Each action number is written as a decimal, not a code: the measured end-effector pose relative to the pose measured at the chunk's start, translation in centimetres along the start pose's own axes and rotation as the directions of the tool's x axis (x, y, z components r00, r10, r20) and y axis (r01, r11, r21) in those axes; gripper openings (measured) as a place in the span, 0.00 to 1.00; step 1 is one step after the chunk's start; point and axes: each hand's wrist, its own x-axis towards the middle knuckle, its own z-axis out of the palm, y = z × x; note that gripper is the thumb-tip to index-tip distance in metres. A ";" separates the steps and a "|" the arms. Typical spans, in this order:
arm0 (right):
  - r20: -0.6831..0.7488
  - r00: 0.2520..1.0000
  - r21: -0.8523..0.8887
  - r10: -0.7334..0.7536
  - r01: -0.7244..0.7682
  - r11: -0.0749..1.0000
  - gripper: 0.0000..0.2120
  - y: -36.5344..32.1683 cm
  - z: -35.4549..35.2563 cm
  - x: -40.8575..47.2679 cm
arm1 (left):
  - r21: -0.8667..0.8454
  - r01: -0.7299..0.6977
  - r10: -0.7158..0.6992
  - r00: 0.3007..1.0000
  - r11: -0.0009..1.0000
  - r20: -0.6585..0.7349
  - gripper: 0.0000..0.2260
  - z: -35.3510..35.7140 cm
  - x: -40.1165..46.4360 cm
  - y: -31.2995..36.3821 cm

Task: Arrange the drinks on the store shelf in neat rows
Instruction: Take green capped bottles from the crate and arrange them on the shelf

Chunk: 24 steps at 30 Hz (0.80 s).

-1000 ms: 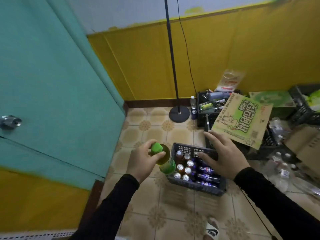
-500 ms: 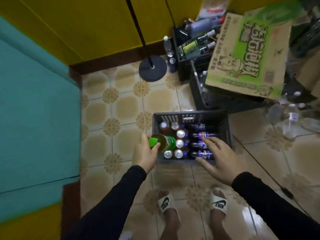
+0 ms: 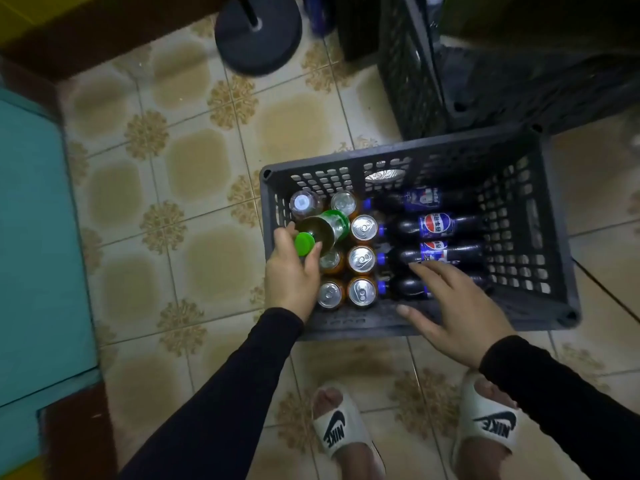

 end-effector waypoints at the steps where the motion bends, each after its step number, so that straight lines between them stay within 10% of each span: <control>1: 0.016 1.000 0.002 0.007 -0.007 1.000 0.39 0.2 0.4 0.1 | 0.005 -0.015 0.015 1.000 1.000 -0.019 0.14 0.2 0.2 0.1; 24: 0.096 0.994 -0.151 0.055 -0.040 0.988 0.41 1.3 4.8 0.6 | 0.161 0.097 -0.118 0.985 0.982 0.122 0.19 6.3 5.3 -1.3</control>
